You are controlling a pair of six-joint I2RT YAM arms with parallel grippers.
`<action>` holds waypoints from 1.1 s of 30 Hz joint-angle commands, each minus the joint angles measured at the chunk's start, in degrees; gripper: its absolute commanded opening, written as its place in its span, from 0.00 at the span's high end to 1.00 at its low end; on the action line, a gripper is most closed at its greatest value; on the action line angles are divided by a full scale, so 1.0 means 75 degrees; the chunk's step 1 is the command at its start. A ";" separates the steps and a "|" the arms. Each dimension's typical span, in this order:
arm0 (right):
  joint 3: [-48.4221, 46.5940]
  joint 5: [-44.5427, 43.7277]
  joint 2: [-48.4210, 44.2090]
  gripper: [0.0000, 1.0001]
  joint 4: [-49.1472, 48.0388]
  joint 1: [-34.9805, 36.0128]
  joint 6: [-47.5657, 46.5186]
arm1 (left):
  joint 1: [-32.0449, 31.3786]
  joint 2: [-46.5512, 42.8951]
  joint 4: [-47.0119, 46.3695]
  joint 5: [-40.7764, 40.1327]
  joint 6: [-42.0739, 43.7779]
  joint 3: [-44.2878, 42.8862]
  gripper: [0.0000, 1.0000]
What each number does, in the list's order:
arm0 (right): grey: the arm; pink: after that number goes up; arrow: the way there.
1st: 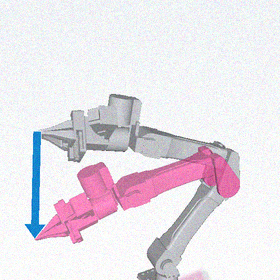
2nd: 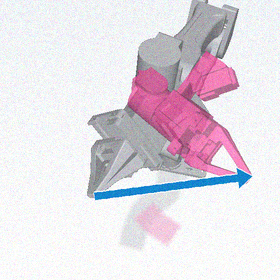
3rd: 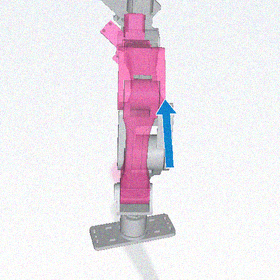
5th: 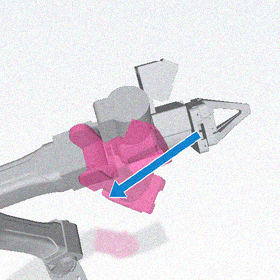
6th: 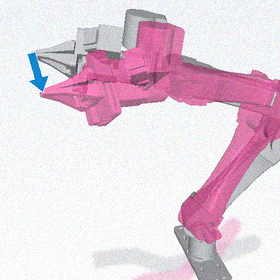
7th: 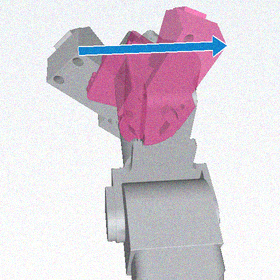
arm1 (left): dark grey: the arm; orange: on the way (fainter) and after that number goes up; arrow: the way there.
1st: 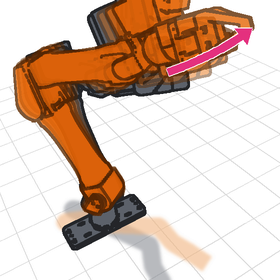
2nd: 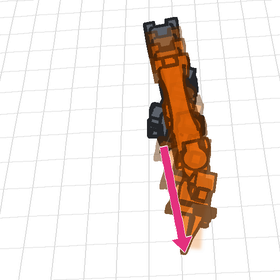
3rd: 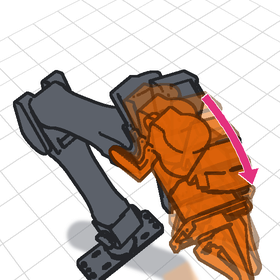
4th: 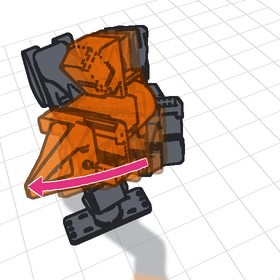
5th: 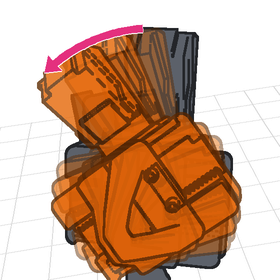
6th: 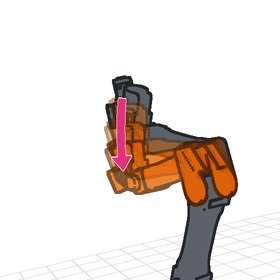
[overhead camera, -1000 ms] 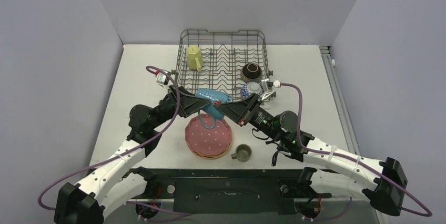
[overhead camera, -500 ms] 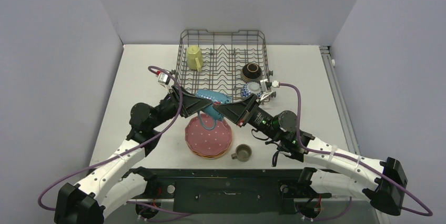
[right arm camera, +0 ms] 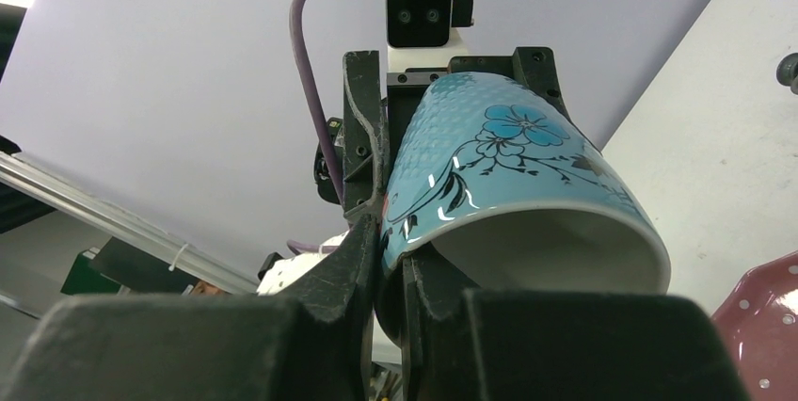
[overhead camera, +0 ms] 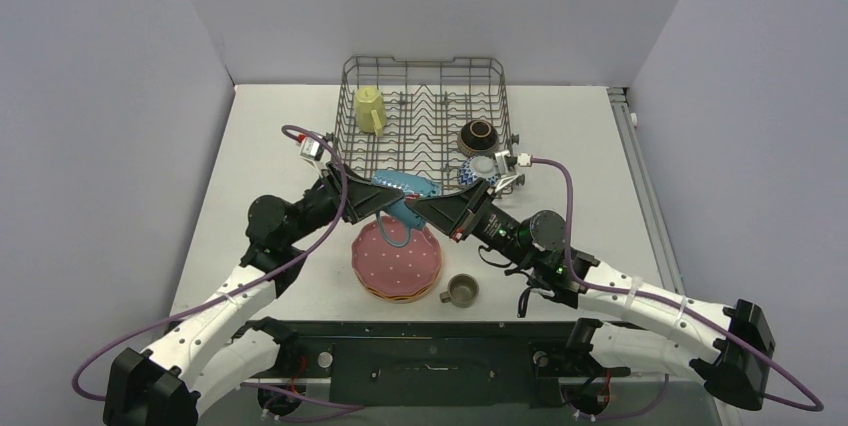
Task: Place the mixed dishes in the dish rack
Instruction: Pick up the cup at the center of the board.
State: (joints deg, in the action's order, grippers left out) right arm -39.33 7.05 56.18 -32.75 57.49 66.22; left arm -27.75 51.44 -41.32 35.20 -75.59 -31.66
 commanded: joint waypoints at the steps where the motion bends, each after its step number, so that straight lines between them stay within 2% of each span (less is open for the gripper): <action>1: -0.0271 -0.0360 -0.0333 0.91 -0.0248 0.0045 -0.0223 | 0.0002 -0.0109 -0.0563 0.0094 0.0065 -0.0409 1.00; 6: -0.0151 -0.0495 -0.0622 0.71 0.0040 -0.0005 -0.0332 | 0.0016 -0.0080 -0.0533 0.0002 0.0142 -0.0457 1.00; 10: -0.0032 -0.0572 -0.0883 0.63 0.0217 -0.0073 -0.0378 | 0.0048 -0.0025 -0.0493 -0.0070 0.0219 -0.0505 1.00; 15: 0.0076 -0.0669 -0.1234 0.58 0.0568 -0.0188 -0.0494 | 0.0134 0.0051 -0.0305 -0.0186 0.0386 -0.0605 1.00; 24: 0.0289 -0.0807 -0.1695 0.57 0.1122 -0.0396 -0.0700 | 0.0266 0.0289 0.0112 -0.0414 0.0764 -0.0861 1.00; 33: 0.0345 -0.1263 -0.2267 0.56 0.2156 -0.0491 -0.1211 | 0.0522 0.0515 0.1728 -0.0990 0.2138 -0.1628 1.00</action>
State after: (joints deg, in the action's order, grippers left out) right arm -36.88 0.23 40.99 -19.49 54.30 60.29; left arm -24.82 54.92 -30.46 31.51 -66.13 -37.28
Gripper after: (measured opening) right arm 0.436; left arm 0.709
